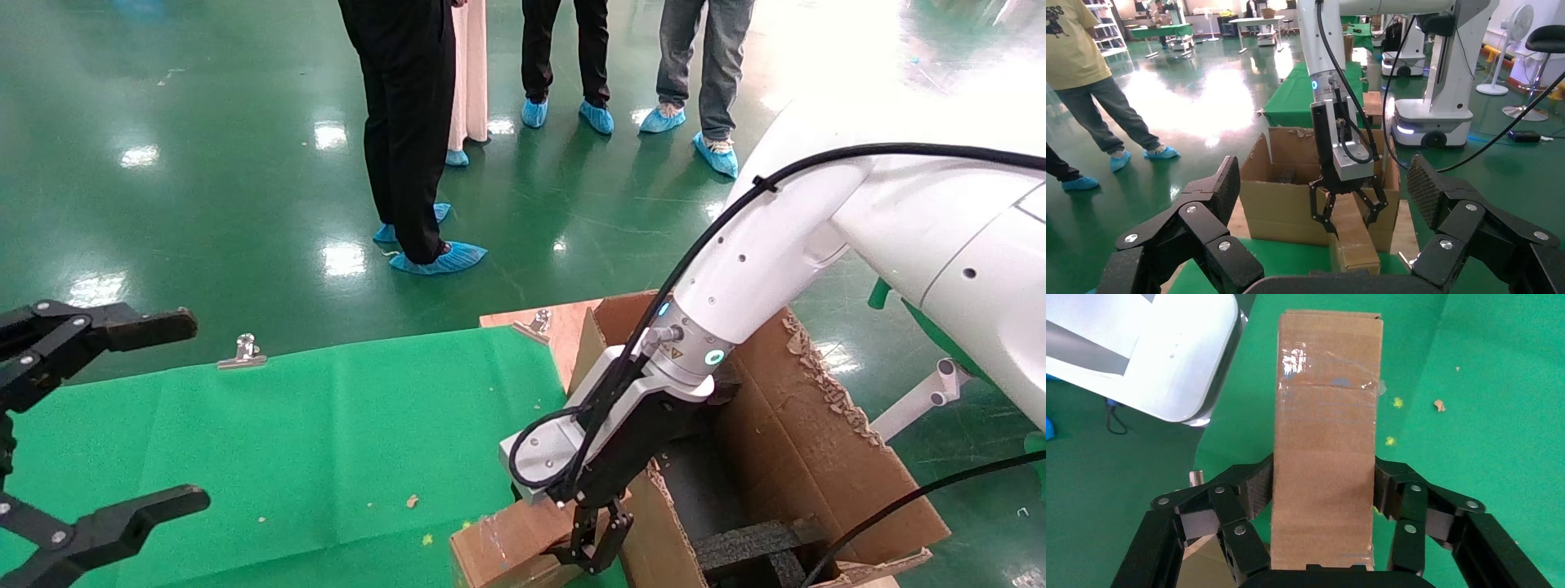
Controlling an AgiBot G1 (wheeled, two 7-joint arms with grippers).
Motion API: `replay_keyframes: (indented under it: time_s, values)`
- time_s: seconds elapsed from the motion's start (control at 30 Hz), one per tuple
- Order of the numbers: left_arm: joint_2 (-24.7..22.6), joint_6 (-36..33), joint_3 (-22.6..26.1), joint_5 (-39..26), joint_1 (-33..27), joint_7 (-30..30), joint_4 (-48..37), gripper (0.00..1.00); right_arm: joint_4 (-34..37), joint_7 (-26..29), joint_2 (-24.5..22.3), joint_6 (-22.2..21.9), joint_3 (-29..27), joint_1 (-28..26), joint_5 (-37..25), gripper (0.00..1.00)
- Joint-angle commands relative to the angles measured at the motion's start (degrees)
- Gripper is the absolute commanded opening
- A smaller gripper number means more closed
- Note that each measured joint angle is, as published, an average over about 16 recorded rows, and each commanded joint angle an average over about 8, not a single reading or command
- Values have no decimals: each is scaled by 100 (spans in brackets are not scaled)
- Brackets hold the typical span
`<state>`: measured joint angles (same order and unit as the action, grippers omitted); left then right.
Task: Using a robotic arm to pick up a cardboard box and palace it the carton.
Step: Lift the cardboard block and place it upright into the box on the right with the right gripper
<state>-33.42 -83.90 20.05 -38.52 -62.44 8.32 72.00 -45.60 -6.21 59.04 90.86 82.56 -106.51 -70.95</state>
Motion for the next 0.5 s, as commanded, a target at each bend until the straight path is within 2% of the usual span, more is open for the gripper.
replay_keyframes:
  time_s: [0.03,0.23,0.5]
  values:
    - [0,0,0,0,0,0,0,100,-1,0,-1,-11,-5,19,-3,0]
    - [0,0,0,0,0,0,0,100,-15,-46,-33,-13,101,-235,137,0]
    - [0,0,1,0,0,0,-1,100,315,-277,-111,43,382,-1149,549,0]
